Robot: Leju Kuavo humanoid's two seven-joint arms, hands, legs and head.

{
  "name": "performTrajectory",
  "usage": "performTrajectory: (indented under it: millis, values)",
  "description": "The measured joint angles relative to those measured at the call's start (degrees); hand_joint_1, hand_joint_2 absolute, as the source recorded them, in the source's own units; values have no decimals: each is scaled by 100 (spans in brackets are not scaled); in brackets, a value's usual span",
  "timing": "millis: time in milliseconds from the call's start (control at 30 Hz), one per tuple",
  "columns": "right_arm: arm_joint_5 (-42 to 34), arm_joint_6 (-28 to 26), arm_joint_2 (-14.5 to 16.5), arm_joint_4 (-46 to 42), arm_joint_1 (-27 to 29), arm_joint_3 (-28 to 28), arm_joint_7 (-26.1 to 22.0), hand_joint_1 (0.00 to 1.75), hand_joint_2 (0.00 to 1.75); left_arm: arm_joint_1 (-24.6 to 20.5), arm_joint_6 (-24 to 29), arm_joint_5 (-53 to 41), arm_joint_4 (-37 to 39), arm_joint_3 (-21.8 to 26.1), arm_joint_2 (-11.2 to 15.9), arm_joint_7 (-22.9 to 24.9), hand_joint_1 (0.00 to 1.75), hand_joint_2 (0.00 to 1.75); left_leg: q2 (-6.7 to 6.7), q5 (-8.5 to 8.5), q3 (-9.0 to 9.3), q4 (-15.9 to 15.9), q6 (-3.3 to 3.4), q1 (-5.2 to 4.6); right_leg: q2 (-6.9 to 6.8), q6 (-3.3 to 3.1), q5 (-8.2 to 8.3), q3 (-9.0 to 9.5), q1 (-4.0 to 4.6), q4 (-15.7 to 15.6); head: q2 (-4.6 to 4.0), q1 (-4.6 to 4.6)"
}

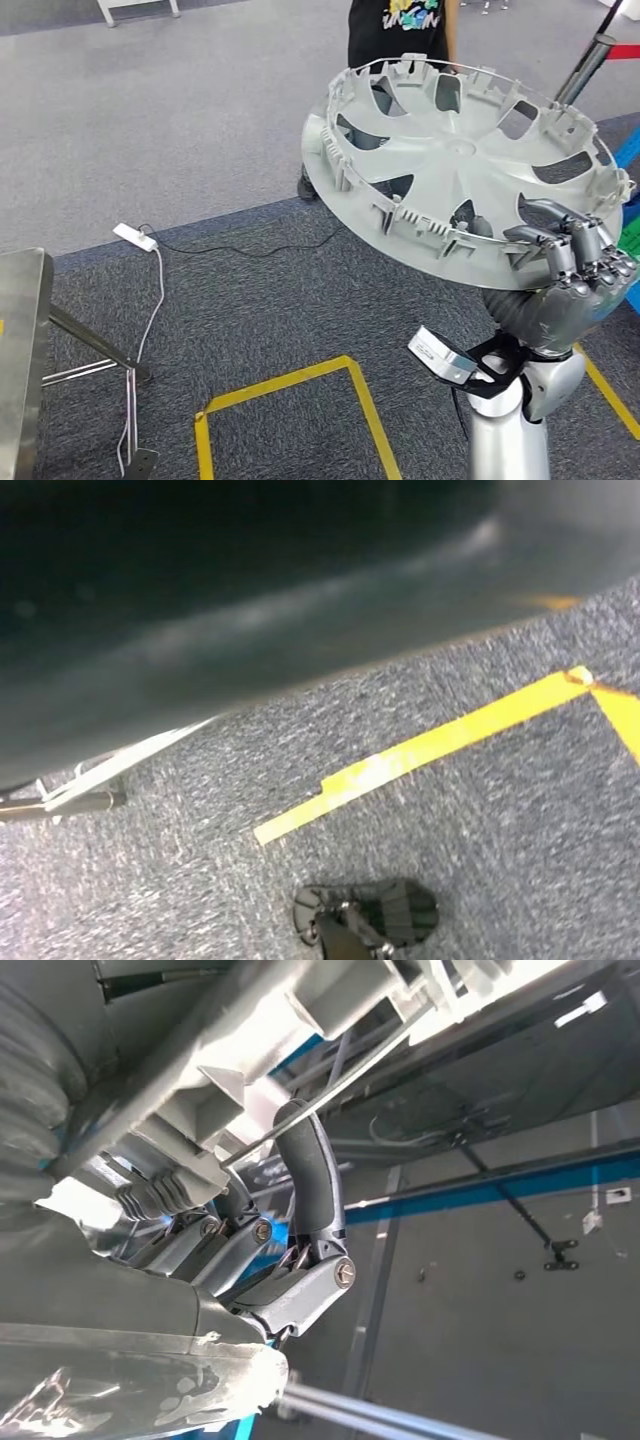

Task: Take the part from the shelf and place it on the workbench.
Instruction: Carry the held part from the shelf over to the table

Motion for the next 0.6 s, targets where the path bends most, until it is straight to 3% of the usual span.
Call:
performTrajectory:
  millis: [33,67,100,133,200,267,333,400,467,533,567,600]
  values:
    - [-2,-1,0,1,5,-8,1,175,175,-3,-2,1,1,0,-1,0,0,0,-83,0,1,1,3,0,23,9,-78,-164,-5,297,0,6]
    - [-3,0,0,2,10,-16,1,175,175,0,-3,3,1,0,-2,0,0,0,-169,0,4,2,3,1,31,13,-45,-241,-9,399,0,7]
    - [-4,0,0,2,15,-24,1,175,175,4,-5,3,1,0,-4,0,0,0,-260,0,11,5,-2,4,45,10,112,-195,-16,252,0,6]
    - [-8,0,0,2,18,-31,1,175,175,7,-9,4,1,0,-8,0,0,0,-349,-2,20,9,-13,10,89,6,342,-52,-28,-89,0,8]
    - [-20,0,0,3,20,-38,1,175,175,0,-19,5,1,0,-15,0,0,0,-515,-8,8,37,-62,16,360,4,692,298,-78,-847,0,10]
    - [-38,2,0,6,25,-42,1,175,175,1,-23,9,1,0,-13,0,0,0,-651,15,-61,67,-142,28,556,0,746,450,-101,-1160,0,11]
    - [-53,1,1,14,29,-45,1,175,175,29,-25,13,1,0,-1,0,0,0,-754,41,-123,75,-215,53,467,-32,738,462,-95,-1181,0,10]
    - [-61,1,3,20,32,-42,1,175,175,52,-34,17,2,-1,0,0,0,0,-534,-62,-201,225,-268,37,319,-97,744,487,-96,-1203,0,-28]
    - [-70,2,4,22,34,-41,1,175,175,35,-43,21,2,-2,-5,0,0,0,-157,-368,-465,795,-310,16,147,-161,733,510,-74,-1216,0,-71]
    - [-79,2,3,28,35,-45,1,175,175,18,-50,22,2,-2,-7,0,0,0,-24,-655,-811,1526,-331,23,-28,-198,714,516,-42,-1214,0,-79]
    - [-83,2,3,34,35,-45,1,175,175,21,-54,22,2,-2,-8,2,0,0,-9,-672,-889,1698,-328,23,-110,-208,705,522,-27,-1214,0,-83]
    - [-86,2,3,40,35,-45,1,175,175,27,-58,24,2,-2,-8,5,0,0,0,-581,-855,1649,-314,20,-186,-216,696,532,-11,-1213,0,-83]
